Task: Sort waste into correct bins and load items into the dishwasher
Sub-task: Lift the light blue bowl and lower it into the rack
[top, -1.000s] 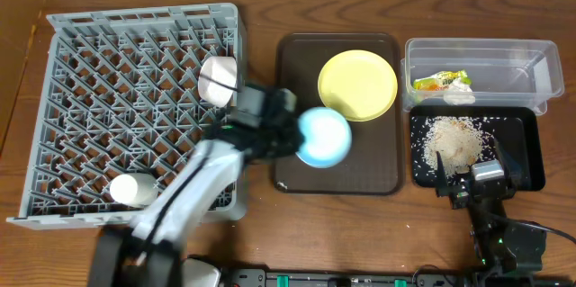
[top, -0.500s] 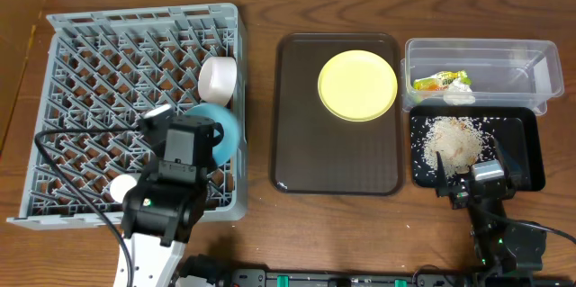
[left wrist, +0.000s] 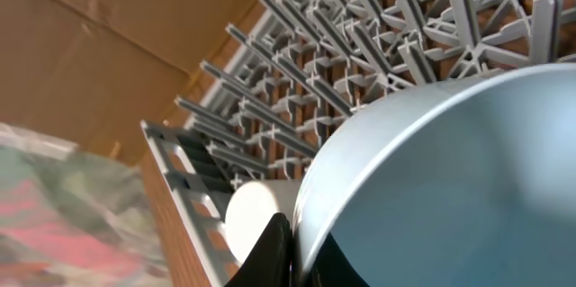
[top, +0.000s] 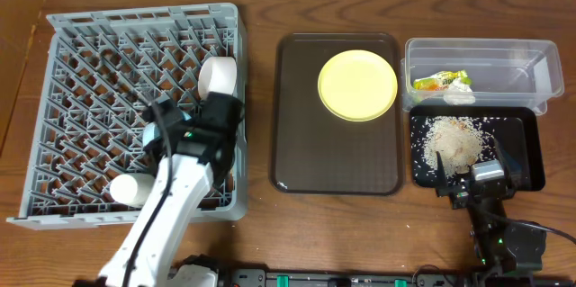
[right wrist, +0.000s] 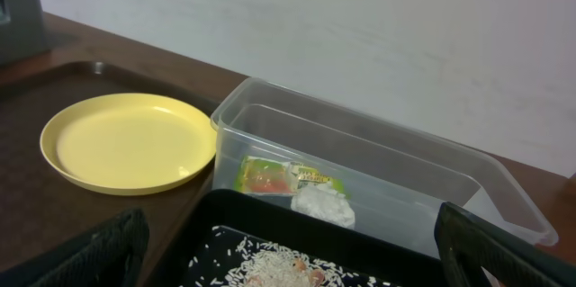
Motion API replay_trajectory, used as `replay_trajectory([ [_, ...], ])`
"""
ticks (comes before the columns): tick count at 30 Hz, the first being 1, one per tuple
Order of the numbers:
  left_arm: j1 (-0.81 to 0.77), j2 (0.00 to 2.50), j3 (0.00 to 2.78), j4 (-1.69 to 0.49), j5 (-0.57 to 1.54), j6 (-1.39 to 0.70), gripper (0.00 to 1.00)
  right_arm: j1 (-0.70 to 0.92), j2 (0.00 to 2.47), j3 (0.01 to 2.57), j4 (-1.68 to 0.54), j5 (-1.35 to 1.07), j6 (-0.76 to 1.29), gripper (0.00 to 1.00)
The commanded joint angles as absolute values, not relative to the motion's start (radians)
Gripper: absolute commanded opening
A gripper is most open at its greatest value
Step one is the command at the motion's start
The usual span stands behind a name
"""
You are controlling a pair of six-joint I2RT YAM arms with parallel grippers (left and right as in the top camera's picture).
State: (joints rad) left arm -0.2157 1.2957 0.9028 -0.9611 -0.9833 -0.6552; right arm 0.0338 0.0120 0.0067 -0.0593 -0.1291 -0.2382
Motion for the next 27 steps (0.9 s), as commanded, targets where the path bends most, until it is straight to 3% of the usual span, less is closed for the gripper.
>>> replay_trajectory([
  [1,-0.252,1.32,0.913,-0.958,-1.112,-0.669,0.08,0.025,0.008,0.006,-0.064,-0.123,-0.224,0.99],
  [6,-0.277,1.325,0.913,-0.902,-1.122,-0.576,0.07,0.025,0.008,0.006,-0.064,-0.123,-0.224,0.99],
  [27,-0.35,1.508,0.913,-0.88,-1.321,-0.528,0.08,0.025,0.008,0.006,-0.064,-0.123,-0.224,0.99],
])
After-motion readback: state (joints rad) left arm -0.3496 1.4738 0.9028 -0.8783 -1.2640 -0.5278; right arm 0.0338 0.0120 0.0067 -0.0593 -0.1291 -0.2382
